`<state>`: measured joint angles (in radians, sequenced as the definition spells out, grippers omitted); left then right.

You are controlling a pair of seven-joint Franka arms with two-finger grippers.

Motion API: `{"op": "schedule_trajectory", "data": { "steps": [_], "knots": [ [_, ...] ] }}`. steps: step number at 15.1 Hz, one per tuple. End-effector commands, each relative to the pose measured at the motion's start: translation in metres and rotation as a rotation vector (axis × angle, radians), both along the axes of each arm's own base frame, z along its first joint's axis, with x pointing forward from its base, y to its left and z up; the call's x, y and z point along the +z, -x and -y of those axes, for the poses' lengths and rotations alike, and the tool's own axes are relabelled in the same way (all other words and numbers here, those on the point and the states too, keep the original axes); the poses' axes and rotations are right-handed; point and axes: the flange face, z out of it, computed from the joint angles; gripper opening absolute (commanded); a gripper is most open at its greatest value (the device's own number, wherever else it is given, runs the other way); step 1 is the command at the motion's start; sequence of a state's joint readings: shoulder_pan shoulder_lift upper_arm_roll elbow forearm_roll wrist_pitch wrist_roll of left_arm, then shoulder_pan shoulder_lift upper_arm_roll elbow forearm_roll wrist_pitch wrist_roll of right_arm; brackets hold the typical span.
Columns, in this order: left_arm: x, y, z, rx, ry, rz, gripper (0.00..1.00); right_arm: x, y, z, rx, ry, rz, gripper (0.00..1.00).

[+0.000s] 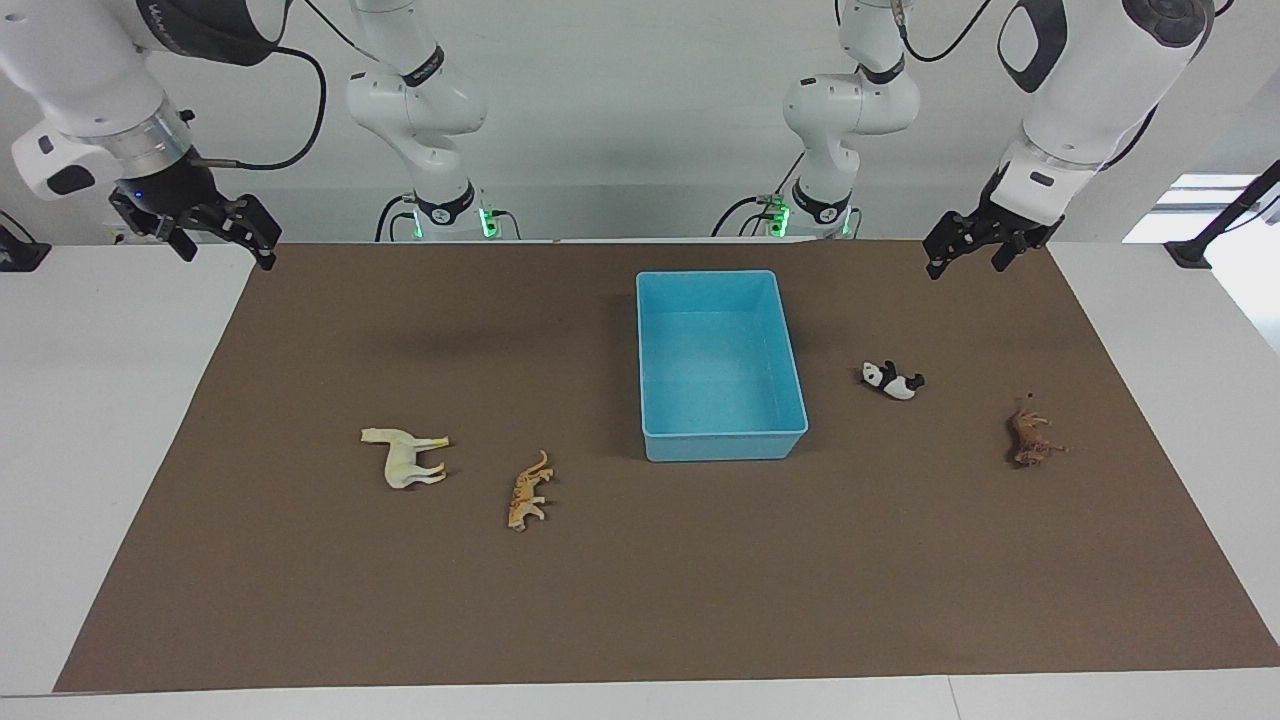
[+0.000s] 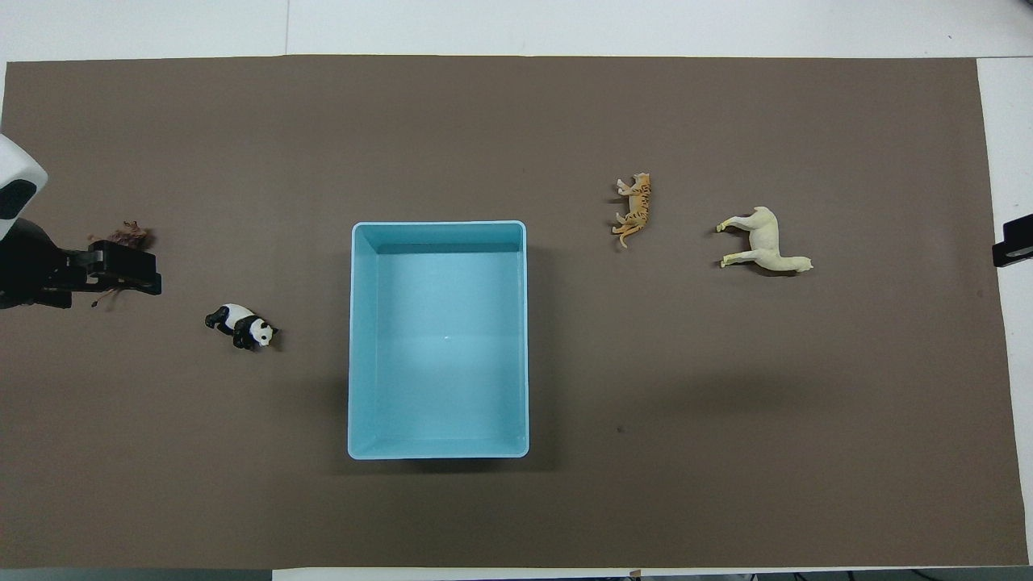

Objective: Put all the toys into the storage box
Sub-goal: 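Grasp the panda with the left gripper while the right gripper grasps the horse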

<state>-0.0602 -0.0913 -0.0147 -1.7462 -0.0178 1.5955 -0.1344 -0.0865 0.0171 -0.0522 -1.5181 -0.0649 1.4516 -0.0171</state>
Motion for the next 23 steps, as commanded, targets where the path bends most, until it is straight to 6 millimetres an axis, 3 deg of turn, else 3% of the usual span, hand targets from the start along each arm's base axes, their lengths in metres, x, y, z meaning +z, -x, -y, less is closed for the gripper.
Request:
{"op": "schedule_trajectory", "data": {
  "steps": [1, 4, 8, 12, 14, 17, 19, 20, 22, 23],
  "knots": [
    [0.0, -0.005, -0.003, -0.015, -0.015, 0.012, 1.0, 0.003, 0.004, 0.002, 0.016, 0.01, 0.004, 1.0],
    [-0.002, -0.002, -0.005, -0.012, -0.015, 0.006, 1.0, 0.002, 0.005, 0.005, 0.005, 0.007, 0.003, 1.0],
    [-0.039, 0.013, -0.018, 0.012, -0.014, 0.056, 1.0, 0.002, 0.006, 0.005, 0.002, 0.006, 0.002, 1.0],
    [-0.121, 0.027, -0.036, 0.06, -0.014, 0.097, 1.0, -0.001, 0.007, 0.001, 0.02, -0.001, -0.004, 1.0],
    [-0.161, 0.021, -0.044, 0.183, -0.018, 0.058, 1.0, -0.009, 0.005, -0.005, 0.067, -0.002, 0.009, 1.0],
    [-0.196, 0.009, -0.037, 0.495, -0.024, 0.065, 1.0, -0.056, 0.002, -0.017, 0.11, 0.001, 0.07, 1.0],
    [-0.22, -0.001, -0.032, 0.689, -0.025, 0.071, 1.0, -0.089, -0.007, -0.038, 0.14, 0.0, 0.085, 1.0],
    [-0.233, -0.006, -0.028, 0.817, -0.022, 0.079, 1.0, -0.108, -0.016, -0.047, 0.12, 0.002, 0.087, 1.0],
    [-0.24, -0.006, -0.028, 0.929, -0.016, 0.09, 1.0, -0.148, -0.038, -0.054, 0.079, -0.001, 0.092, 1.0],
    [-0.248, -0.002, -0.028, 0.956, -0.022, 0.079, 1.0, -0.17, -0.05, -0.071, 0.103, -0.002, 0.112, 1.0]
  ]
}}
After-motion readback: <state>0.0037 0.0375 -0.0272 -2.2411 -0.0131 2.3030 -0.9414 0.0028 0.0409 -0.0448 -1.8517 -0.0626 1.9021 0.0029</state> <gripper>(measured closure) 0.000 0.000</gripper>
